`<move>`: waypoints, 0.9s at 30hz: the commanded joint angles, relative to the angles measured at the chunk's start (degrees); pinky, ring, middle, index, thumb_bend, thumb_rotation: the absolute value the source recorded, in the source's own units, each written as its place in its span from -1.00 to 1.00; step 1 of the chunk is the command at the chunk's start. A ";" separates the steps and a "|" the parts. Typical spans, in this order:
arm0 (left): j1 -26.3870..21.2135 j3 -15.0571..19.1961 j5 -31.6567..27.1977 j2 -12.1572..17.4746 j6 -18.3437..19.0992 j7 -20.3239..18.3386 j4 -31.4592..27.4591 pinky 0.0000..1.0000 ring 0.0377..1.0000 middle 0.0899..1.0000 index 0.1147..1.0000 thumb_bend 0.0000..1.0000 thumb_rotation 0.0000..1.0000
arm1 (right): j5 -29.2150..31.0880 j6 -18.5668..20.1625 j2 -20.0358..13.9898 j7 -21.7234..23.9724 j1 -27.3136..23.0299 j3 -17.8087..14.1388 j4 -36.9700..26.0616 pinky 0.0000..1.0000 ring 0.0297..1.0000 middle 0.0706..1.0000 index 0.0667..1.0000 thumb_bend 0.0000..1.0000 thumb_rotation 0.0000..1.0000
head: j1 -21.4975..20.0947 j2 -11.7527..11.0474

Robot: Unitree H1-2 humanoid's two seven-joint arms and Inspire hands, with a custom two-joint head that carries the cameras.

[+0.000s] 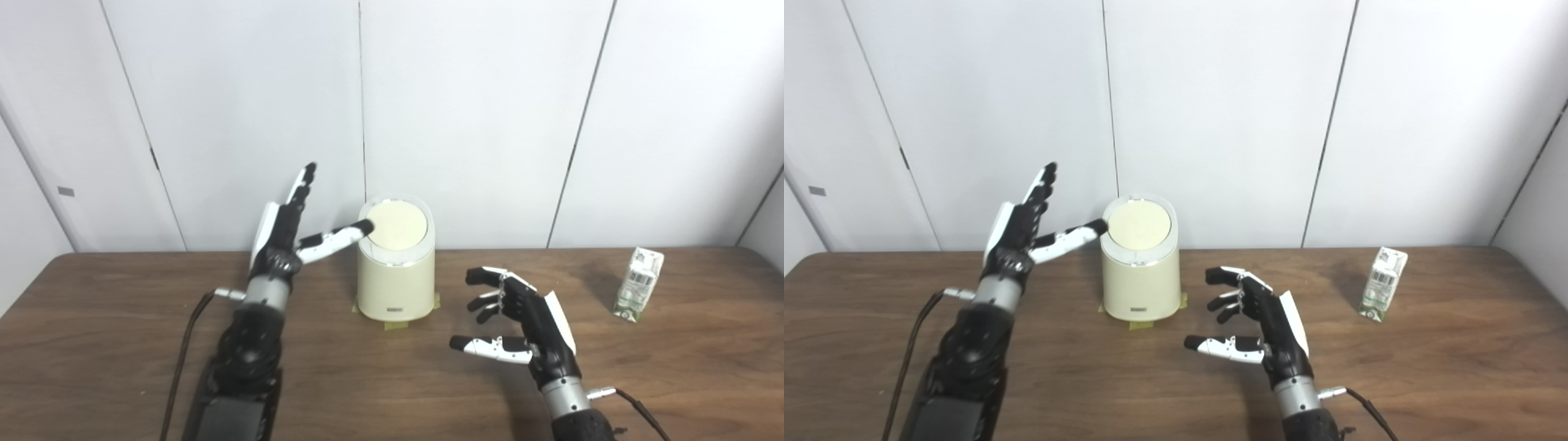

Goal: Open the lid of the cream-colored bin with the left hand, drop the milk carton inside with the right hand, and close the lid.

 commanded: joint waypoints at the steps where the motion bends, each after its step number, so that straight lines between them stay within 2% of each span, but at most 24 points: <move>1: -5.76 -1.00 2.96 -0.39 0.46 2.15 0.23 0.90 1.00 1.00 1.00 0.93 -0.24 | 0.39 -2.62 -0.06 -0.11 -2.40 -0.10 -1.15 -0.17 0.05 0.36 0.31 0.41 -1.00 | 0.19 0.11; 4: -8.09 -2.16 4.16 -0.79 1.14 2.35 2.34 0.79 1.00 1.00 1.00 0.91 -0.22 | 0.31 -2.26 0.01 -0.05 -2.22 -0.05 -1.59 -0.16 0.04 0.35 0.31 0.40 -1.00 | 0.19 0.24; 8: -10.50 -3.68 5.65 -0.97 1.28 2.92 4.99 0.84 1.00 1.00 1.00 0.89 -0.23 | 0.26 -1.94 0.26 -0.10 -2.13 -0.01 -2.15 -0.17 0.04 0.36 0.32 0.39 -1.00 | -0.12 0.36; 11: -11.70 -4.14 6.67 -1.65 0.70 4.84 7.70 0.85 1.00 1.00 1.00 0.88 -0.27 | 0.15 -1.40 0.40 -0.06 -2.07 0.05 -2.40 -0.15 0.05 0.37 0.32 0.37 -1.00 | -0.36 0.43; 14: -12.27 -4.39 7.73 -2.09 0.12 6.73 10.92 0.84 1.00 1.00 1.00 0.78 -0.33 | 0.17 -1.35 0.50 0.05 -2.12 0.19 -2.33 -0.14 0.05 0.37 0.33 0.34 -1.00 | -0.52 0.45; 21: -13.67 -6.69 10.94 -0.69 -2.18 9.95 18.51 0.87 1.00 1.00 1.00 0.76 -0.47 | 0.44 0.00 1.12 0.11 -2.11 0.19 -3.25 -0.18 0.03 0.37 0.33 0.33 -1.00 | -0.95 0.71; 27: -13.35 -7.90 12.08 0.55 -3.35 10.41 20.37 0.84 1.00 1.00 1.00 0.74 -0.60 | 0.56 0.61 1.56 0.04 -2.08 0.10 -3.93 -0.19 0.02 0.38 0.34 0.32 -0.99 | -1.44 0.86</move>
